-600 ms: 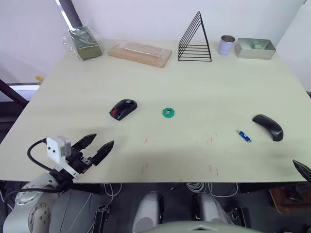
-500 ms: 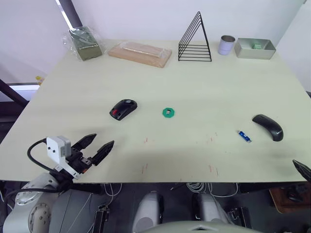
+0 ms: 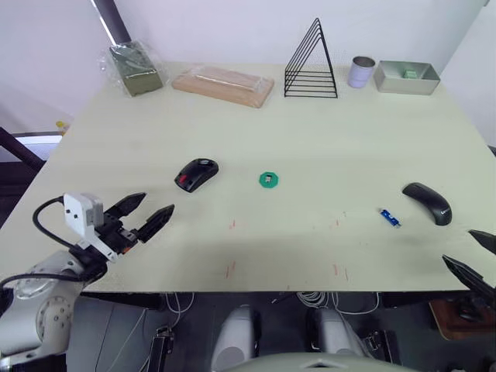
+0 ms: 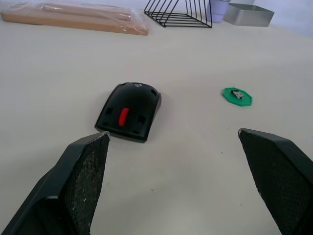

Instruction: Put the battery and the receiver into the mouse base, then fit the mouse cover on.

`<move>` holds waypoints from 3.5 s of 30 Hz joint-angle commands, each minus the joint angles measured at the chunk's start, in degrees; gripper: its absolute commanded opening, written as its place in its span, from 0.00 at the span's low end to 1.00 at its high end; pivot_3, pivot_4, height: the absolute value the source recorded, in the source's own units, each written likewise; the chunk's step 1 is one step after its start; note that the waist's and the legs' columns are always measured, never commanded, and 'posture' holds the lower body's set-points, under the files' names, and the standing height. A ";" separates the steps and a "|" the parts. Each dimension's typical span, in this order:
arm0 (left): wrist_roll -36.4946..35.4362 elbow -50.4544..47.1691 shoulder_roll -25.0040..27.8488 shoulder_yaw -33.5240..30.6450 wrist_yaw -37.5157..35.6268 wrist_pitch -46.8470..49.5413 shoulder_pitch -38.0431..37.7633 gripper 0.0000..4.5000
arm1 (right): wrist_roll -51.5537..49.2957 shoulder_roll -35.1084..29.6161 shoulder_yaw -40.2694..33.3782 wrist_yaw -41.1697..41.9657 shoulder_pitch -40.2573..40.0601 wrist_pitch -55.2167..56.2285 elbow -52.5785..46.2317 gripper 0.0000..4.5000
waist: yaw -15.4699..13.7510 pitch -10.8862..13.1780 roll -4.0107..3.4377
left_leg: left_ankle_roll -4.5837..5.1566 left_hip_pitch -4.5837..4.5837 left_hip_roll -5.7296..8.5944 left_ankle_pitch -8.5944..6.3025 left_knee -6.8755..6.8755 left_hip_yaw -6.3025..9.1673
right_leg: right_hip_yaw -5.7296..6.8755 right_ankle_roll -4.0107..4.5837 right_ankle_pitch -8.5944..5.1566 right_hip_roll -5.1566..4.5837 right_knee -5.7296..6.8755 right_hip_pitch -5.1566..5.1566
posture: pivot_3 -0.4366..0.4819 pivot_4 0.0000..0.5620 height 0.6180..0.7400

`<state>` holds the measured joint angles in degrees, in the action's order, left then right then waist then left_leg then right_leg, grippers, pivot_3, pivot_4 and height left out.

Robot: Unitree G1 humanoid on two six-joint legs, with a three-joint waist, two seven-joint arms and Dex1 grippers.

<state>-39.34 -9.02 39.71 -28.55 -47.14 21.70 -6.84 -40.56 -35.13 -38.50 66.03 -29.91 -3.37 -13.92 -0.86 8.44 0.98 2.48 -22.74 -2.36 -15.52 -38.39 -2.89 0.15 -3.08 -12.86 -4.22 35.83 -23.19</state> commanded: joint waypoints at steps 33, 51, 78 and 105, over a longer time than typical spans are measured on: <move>24.72 36.93 11.32 27.83 -14.57 4.24 44.33 0.99 | -6.55 3.84 2.38 14.46 3.28 8.85 -3.78 1.00 | 0.05 0.08 0.17 | -0.07 -0.01 0.17 0.06 -0.01 -0.08 | 0.01 -0.01 0.02 0.22 0.08 0.09 | 0.48 0.27 1.00; 36.24 56.26 3.05 35.03 -14.32 -2.59 58.25 0.99 | -8.98 5.05 3.08 12.72 1.48 8.55 -6.52 1.00 | 0.02 0.11 0.29 | -0.09 -0.03 0.19 0.08 -0.06 -0.18 | 0.05 -0.02 0.02 0.22 0.10 0.13 | 0.48 0.27 1.00; 40.30 66.67 -0.24 34.77 -15.01 -8.07 62.81 0.65 | -9.38 7.05 3.32 10.98 -0.51 8.90 -8.03 1.00 | 0.00 0.12 0.31 | -0.09 -0.06 0.19 0.08 -0.09 -0.16 | 0.06 -0.26 0.16 0.22 0.13 0.13 | 0.48 0.27 1.00; 22.67 -4.61 12.21 35.10 -30.46 15.93 38.36 0.65 | -9.33 4.19 1.87 11.61 -0.57 7.78 -6.54 1.00 | -0.09 0.12 0.25 | -0.09 0.00 0.16 0.08 -0.12 0.08 | -0.01 -0.02 0.03 0.19 0.17 0.16 | 0.48 0.27 1.00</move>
<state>-14.28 -6.44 51.28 5.61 -77.31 34.89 31.45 -49.39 -30.21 -34.66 77.19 -29.92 4.24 -19.89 -0.94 8.55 1.23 2.39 -22.74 -2.20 -15.44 -38.51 -2.81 0.14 -3.10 -12.83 -4.03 36.00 -23.03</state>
